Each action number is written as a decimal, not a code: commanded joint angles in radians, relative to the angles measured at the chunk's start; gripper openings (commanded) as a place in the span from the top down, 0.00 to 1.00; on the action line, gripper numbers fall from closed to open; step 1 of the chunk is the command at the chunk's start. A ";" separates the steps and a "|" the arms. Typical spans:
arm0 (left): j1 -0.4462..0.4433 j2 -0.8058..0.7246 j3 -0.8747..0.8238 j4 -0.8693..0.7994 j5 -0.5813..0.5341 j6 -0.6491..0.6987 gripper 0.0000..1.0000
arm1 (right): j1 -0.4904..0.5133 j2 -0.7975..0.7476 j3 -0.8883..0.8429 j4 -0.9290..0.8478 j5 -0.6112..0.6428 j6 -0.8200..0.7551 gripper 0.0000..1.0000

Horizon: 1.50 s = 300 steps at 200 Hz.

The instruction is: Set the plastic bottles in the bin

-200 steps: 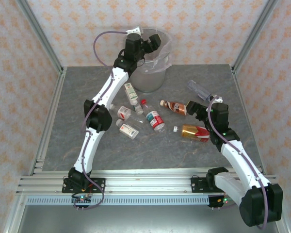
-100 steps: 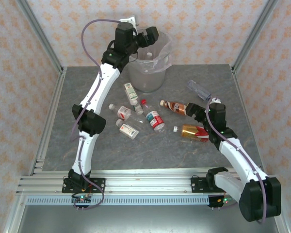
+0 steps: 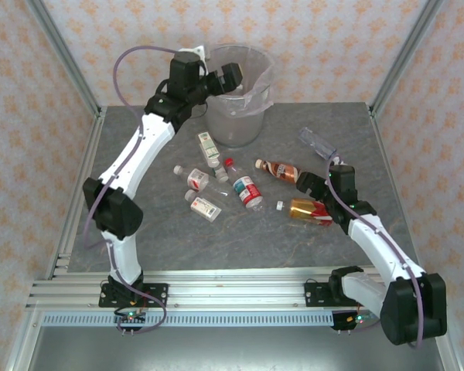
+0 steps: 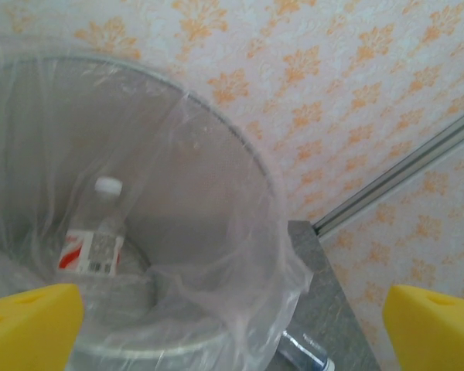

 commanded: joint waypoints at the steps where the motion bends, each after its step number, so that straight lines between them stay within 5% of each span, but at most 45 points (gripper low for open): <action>1: 0.013 -0.121 -0.122 0.144 -0.029 -0.007 0.00 | 0.007 0.039 0.048 -0.017 -0.039 -0.033 0.01; 135: 0.091 -0.522 -0.785 0.221 -0.194 -0.088 0.00 | 0.035 0.292 0.229 -0.043 -0.170 -0.441 0.01; 224: 0.094 -0.729 -1.145 0.140 -0.529 -0.220 0.00 | 0.035 0.550 0.508 -0.325 -0.178 -0.797 0.01; 259: 0.095 -0.742 -1.194 0.179 -0.490 -0.170 0.00 | 0.049 0.672 0.641 -0.451 -0.171 -0.925 0.01; 300: 0.101 -0.721 -1.183 0.183 -0.443 -0.136 0.00 | 0.118 0.838 0.783 -0.536 0.002 -1.076 0.01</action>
